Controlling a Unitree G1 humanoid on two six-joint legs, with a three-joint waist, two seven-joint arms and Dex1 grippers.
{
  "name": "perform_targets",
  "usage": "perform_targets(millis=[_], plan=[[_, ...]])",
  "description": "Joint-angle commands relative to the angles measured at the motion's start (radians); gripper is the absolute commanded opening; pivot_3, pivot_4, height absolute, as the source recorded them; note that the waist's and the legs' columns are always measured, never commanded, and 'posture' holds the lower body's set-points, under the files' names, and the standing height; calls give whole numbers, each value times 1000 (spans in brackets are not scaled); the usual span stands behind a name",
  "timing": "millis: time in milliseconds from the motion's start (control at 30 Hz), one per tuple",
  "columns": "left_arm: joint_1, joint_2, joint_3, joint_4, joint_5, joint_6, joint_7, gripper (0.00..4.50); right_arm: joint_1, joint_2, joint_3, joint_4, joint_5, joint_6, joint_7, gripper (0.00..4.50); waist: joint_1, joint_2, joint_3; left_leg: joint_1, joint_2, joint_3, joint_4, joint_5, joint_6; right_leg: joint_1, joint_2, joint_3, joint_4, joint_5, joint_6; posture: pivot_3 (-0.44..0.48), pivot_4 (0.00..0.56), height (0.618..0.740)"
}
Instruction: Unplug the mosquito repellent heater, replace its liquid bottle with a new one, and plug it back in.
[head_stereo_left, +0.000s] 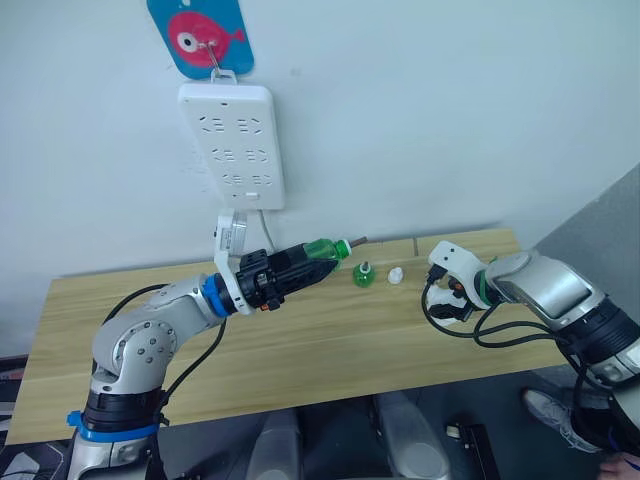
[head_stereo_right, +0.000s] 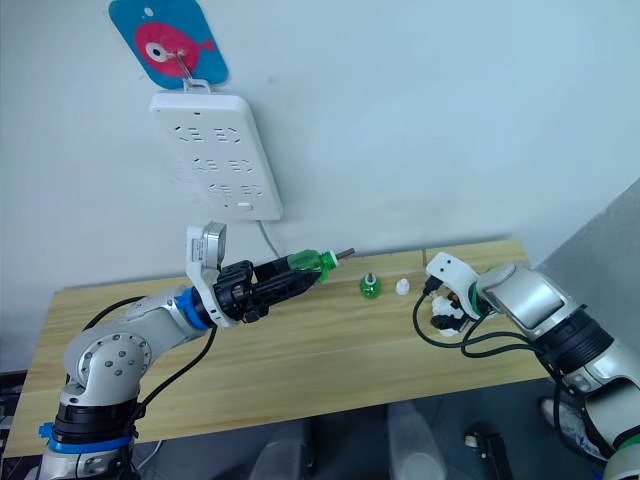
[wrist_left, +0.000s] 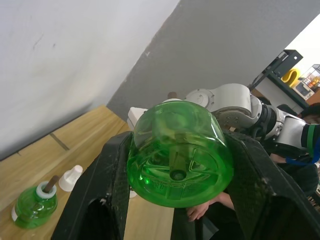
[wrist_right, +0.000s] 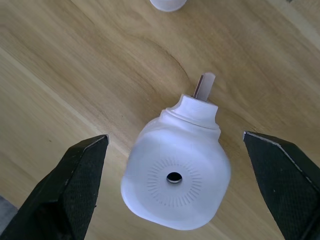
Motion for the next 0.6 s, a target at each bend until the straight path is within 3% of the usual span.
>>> perform_targets(millis=[33, 600], plan=[[6, 0, 19, -51, -18, -12, 6, 2277, -6, 12, -5, 10, -37, 13, 37, 4500, 0, -1, 3, 0, 0, 0, 0, 0, 0, 0, 0, 0, 0, 0, 0, -201, 368, 740], [73, -37, 11, -92, -2, -56, 53, 2277, -21, 88, 23, 88, -173, 26, 138, 4500, 3, -5, 14, -1, 0, -1, 0, 0, 0, 0, -1, -1, 0, 0, 0, -147, 355, 740]])
